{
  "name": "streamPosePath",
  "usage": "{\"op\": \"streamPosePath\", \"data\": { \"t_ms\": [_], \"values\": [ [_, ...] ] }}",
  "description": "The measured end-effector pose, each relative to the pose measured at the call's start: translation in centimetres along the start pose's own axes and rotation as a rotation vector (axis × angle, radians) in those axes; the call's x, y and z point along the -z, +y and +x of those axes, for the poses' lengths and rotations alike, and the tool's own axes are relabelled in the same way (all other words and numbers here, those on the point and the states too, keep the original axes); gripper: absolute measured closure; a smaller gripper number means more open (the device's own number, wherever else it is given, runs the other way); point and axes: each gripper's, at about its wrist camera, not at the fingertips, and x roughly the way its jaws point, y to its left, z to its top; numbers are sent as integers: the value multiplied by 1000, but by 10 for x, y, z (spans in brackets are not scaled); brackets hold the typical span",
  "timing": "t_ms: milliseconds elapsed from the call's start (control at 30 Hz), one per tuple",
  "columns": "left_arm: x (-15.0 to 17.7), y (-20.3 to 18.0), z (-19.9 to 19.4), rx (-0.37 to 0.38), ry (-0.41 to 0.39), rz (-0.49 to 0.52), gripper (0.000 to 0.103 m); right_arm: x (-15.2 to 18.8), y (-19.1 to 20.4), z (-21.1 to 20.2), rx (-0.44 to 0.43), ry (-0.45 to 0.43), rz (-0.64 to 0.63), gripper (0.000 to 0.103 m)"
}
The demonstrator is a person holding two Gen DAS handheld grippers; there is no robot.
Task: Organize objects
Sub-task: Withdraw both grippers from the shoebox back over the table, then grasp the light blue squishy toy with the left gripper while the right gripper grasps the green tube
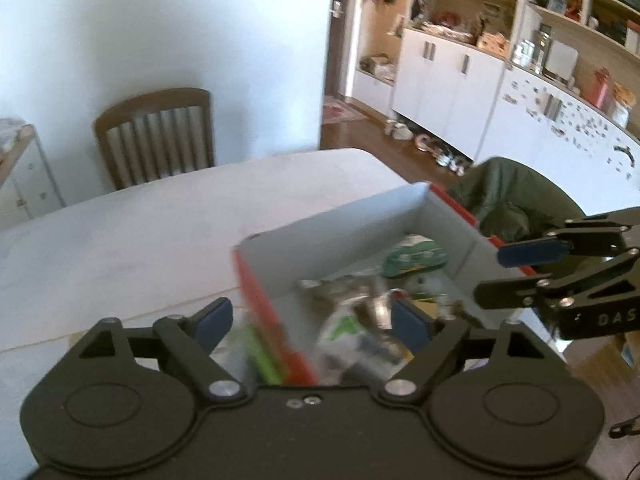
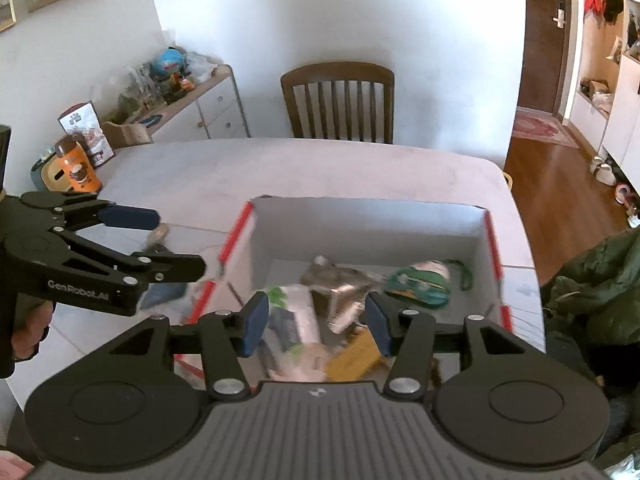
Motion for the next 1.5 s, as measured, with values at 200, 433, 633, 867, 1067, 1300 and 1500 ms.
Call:
{"op": "streamPosePath", "data": {
  "t_ms": [200,433,633,867,1067,1300,1500],
  "values": [
    [14,49,-27,-49,-35,-41,1,-6,38,6,-13,-19,-1,31],
    [33,96,-38,-123,-37,-41,1,-11,80,25,-10,-10,7,25],
    [59,138,-34,-141,-11,-54,1,-19,119,50,-11,15,10,25],
    [80,178,-21,-154,4,-69,1,-24,163,89,14,46,12,25],
    [95,202,-3,-146,36,-75,1,-14,193,128,78,54,44,25],
    [105,218,14,-125,69,-82,1,1,193,182,192,99,82,26],
    [111,223,27,-114,95,-71,1,4,192,209,253,115,86,26]
  ]
}}
